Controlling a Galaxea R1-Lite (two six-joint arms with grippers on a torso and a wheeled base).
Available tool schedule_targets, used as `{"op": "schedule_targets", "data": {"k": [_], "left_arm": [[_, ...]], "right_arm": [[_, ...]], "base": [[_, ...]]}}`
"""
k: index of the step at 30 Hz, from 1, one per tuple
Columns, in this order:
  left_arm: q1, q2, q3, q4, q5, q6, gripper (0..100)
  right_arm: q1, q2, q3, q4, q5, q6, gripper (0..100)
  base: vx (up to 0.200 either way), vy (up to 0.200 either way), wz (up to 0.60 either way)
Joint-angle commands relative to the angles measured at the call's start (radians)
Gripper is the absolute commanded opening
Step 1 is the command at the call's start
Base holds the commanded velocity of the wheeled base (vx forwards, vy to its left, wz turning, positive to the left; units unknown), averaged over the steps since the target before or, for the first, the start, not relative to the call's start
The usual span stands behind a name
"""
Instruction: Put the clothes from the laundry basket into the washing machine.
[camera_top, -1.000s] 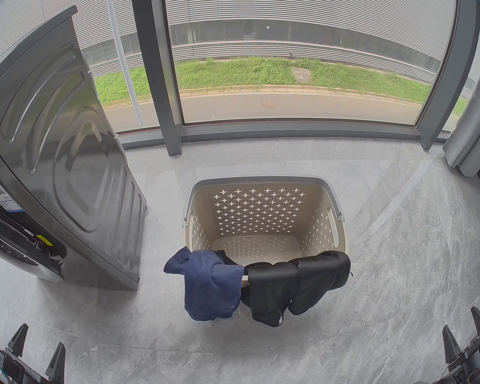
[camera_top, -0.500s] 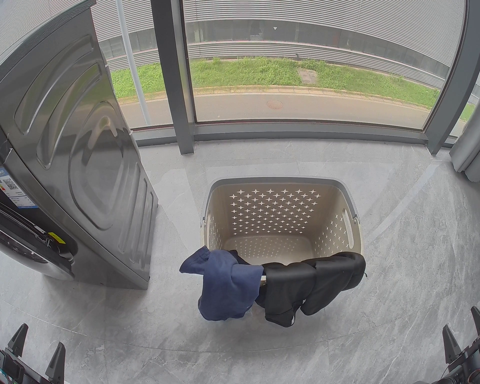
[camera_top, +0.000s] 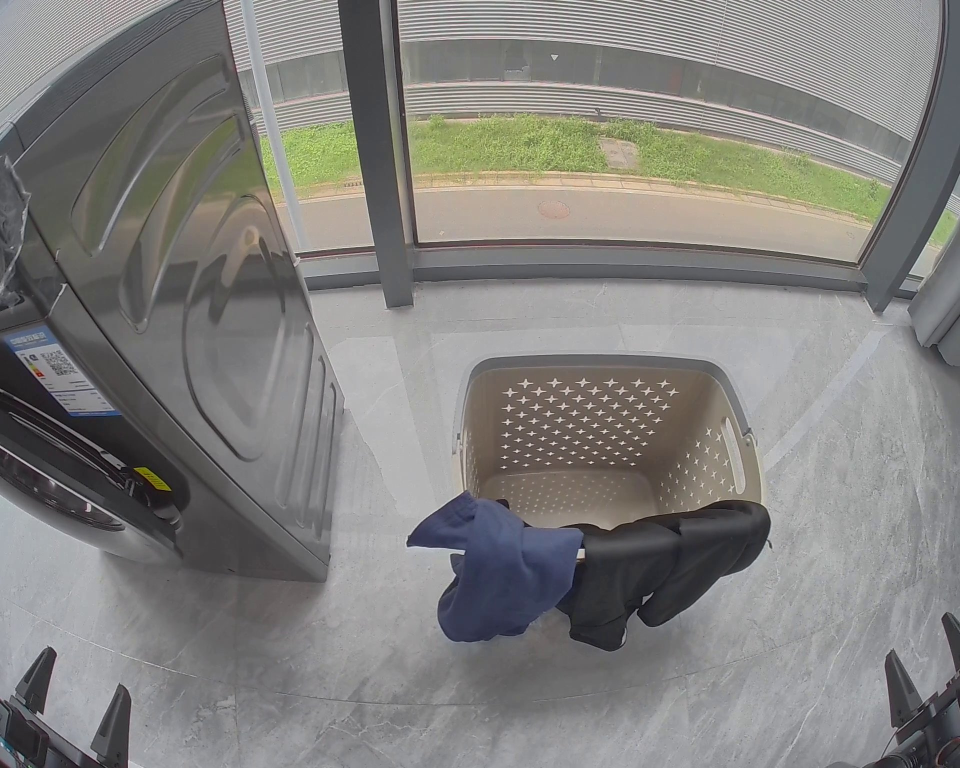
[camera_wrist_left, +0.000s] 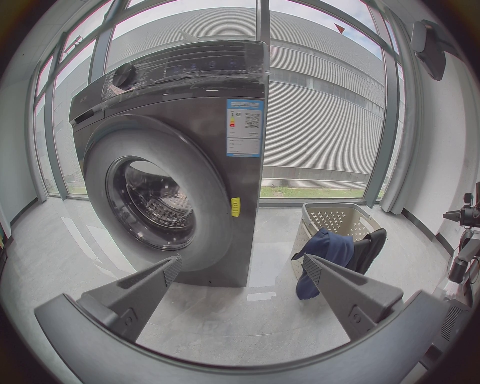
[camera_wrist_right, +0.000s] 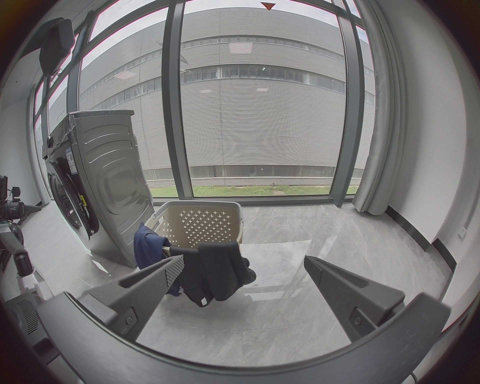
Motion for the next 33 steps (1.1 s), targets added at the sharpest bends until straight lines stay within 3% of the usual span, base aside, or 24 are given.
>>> {"op": "schedule_targets", "data": {"k": [1,10,28,33], "left_arm": [[0.000,-0.017,0.016,0.000,0.000,0.000,100],[0.000,-0.015,0.016,0.000,0.000,0.000,100],[0.000,-0.015,0.016,0.000,0.000,0.000,100],[0.000,-0.015,0.016,0.000,0.000,0.000,100]], "right_arm": [[0.001,-0.016,0.018,0.000,0.000,-0.001,100],[0.000,-0.016,0.018,0.000,0.000,-0.001,100],[0.000,-0.016,0.018,0.000,0.000,-0.001,100],[0.000,-0.016,0.018,0.000,0.000,-0.001,100]], "base": [[0.000,0.000,0.00],[0.000,0.000,0.00],[0.000,0.200,0.00],[0.000,0.000,0.00]]}}
